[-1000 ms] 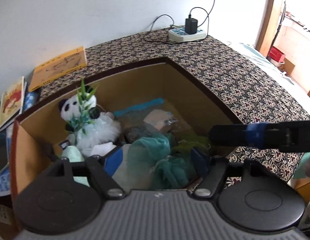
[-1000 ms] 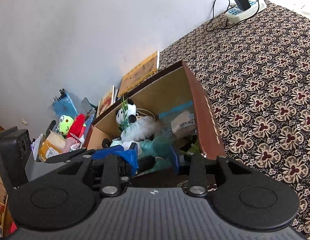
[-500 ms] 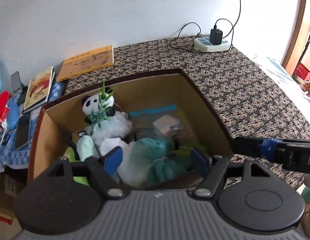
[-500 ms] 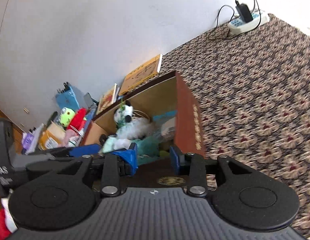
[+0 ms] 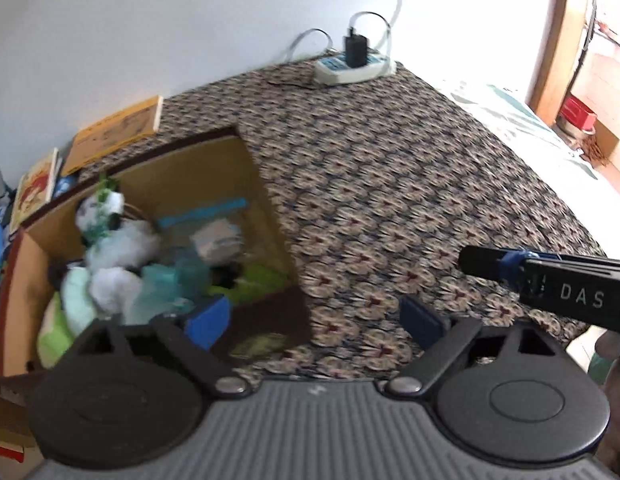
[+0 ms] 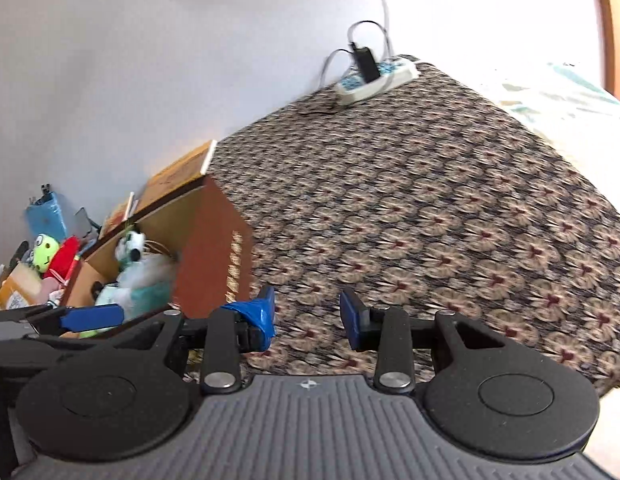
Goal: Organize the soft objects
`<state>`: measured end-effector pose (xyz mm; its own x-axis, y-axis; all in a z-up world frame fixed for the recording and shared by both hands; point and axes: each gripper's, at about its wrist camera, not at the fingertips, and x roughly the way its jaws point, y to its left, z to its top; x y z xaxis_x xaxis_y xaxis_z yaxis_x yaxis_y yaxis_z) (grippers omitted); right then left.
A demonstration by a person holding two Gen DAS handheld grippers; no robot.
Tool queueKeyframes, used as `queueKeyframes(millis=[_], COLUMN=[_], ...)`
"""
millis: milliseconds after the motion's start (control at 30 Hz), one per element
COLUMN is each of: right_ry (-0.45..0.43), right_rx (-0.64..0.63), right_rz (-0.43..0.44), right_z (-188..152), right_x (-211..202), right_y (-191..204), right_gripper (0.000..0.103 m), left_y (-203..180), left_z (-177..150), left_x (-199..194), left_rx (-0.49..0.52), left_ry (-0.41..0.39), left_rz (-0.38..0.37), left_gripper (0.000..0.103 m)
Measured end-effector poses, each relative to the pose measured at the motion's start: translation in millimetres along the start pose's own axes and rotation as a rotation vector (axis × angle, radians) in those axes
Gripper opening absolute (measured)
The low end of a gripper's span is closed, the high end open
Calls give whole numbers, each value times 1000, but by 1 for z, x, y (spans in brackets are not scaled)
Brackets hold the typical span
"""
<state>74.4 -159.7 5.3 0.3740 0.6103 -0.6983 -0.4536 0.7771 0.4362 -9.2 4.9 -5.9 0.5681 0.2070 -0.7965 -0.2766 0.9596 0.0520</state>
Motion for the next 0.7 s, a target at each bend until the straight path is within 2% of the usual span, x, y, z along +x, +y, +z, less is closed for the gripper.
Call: queueKeyframes(millis=[167, 300, 567, 700], right_ry=[20, 54, 178, 207], right_rx=[7, -5, -62, -95], right_rz=[-18, -7, 74, 109], right_z=[-5, -8, -14, -15], right_x=[-3, -1, 16, 25], right_y=[-20, -28, -16, -3], right_gripper=[19, 19, 19, 19], left_y=[-27, -35, -24, -9], left_z=[-6, -12, -26, -33], left_x=[7, 10, 7, 3], left_rx=[24, 3, -67, -113], left_ry=[34, 62, 92, 96], left_rz=[-18, -8, 73, 118], left_gripper=[92, 92, 92, 92])
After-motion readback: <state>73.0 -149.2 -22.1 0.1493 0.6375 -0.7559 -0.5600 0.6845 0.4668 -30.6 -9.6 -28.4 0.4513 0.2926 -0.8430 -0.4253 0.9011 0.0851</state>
